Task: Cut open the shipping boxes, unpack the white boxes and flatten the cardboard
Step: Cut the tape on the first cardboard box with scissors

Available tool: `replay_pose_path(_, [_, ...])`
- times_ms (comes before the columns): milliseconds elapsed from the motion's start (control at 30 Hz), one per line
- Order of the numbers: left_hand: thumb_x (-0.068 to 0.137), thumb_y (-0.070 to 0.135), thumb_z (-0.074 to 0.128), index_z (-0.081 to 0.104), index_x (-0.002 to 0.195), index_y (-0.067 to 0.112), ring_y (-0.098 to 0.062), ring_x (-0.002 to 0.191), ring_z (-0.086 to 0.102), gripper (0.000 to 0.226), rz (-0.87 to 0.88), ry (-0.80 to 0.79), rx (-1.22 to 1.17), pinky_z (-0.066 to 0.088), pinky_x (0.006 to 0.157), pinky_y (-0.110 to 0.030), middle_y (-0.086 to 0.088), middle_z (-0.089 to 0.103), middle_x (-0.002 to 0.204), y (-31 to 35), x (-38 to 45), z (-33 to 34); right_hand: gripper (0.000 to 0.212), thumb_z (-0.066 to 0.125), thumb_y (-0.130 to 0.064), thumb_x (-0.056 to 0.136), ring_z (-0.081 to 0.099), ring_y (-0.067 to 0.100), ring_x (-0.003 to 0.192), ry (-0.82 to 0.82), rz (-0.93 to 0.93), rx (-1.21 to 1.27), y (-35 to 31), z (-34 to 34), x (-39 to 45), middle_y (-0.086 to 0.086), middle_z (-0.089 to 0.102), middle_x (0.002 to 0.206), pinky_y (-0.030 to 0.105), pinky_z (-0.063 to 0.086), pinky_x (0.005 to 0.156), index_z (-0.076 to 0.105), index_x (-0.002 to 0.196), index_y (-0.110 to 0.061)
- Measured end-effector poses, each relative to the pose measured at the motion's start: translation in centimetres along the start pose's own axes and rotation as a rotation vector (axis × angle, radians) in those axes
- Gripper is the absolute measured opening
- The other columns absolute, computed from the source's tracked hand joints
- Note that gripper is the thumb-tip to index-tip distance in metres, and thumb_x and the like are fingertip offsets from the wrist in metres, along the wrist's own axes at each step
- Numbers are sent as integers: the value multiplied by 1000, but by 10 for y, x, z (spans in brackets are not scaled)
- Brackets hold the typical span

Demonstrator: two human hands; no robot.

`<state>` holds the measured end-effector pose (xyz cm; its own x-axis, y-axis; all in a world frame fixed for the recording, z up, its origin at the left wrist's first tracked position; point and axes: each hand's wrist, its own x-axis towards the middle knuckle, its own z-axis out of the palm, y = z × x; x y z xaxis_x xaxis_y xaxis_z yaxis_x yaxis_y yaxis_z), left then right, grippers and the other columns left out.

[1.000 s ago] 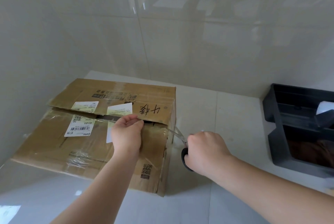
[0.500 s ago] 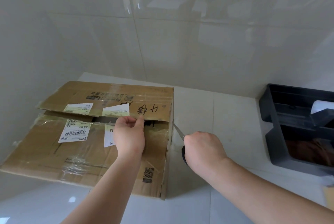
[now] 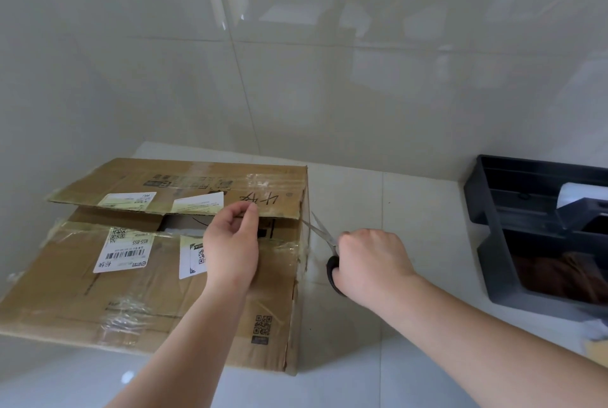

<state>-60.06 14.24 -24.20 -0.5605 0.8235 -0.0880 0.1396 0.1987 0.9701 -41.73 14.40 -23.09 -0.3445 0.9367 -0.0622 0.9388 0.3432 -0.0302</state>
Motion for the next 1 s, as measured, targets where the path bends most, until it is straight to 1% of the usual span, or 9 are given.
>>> replay_pose_path(167, [89,27,62,72,85,35,13,63,59,13,-61,-23,-29,41,53,-10,16,71,78,4,8,-2,8,51,-20,79,40,26,59,-9,-14,-1,4,-4,17,-2,33,58,27,20,48,49,72,-18])
replay_pose_path(300, [88,25,64,73,83,37,2,85,62,15,-101,-33,-33,38,64,-15,16,72,83,-2,2,-6,17,50,-17,80,33,19,51,-35,-1,11,6,-8,37,-1,37,58,26,22,48,44,65,-16])
replay_pose_path(367, [88,26,64,73,84,38,7,77,62,16,-101,-32,-13,39,61,-13,16,72,85,-2,0,-7,20,50,-14,80,31,16,49,-44,0,14,7,-9,47,-1,38,59,26,26,51,41,62,-16])
replay_pose_path(500, [89,24,62,71,85,37,15,49,53,16,-81,-30,26,37,40,-3,26,68,75,-3,-6,-7,25,50,-7,79,35,20,53,-66,14,7,11,-6,61,1,38,61,26,31,57,38,59,-14])
replay_pose_path(633, [91,23,61,70,89,33,17,46,49,14,-67,-41,53,37,41,-1,32,63,63,-1,-7,-7,17,51,0,79,44,26,68,-85,-5,-16,15,-4,70,1,36,64,27,36,63,62,84,-13])
replay_pose_path(700, [92,24,60,71,91,33,18,59,55,14,-51,-46,45,47,56,-5,28,67,71,2,-8,-7,22,51,0,80,46,27,70,-79,-11,-27,18,-4,72,2,36,64,27,36,63,66,93,-9])
replay_pose_path(767, [93,28,57,69,97,36,13,77,60,15,27,-47,58,51,74,-17,25,69,84,9,-10,-8,18,53,-6,83,53,30,73,-77,3,-21,25,-5,73,4,47,67,28,37,63,67,94,-8])
replay_pose_path(867, [96,27,51,60,106,43,2,81,63,20,191,-109,76,51,69,-17,12,67,89,23,-9,-8,10,58,-25,87,61,28,81,-15,37,44,41,-9,78,4,59,79,25,35,62,64,87,-17])
replay_pose_path(1000, [97,14,47,44,123,42,-1,89,62,38,286,-167,110,46,71,-9,10,66,99,32,2,-3,29,62,-43,85,55,28,70,150,-33,169,42,-15,88,-3,44,65,29,26,52,44,74,-23])
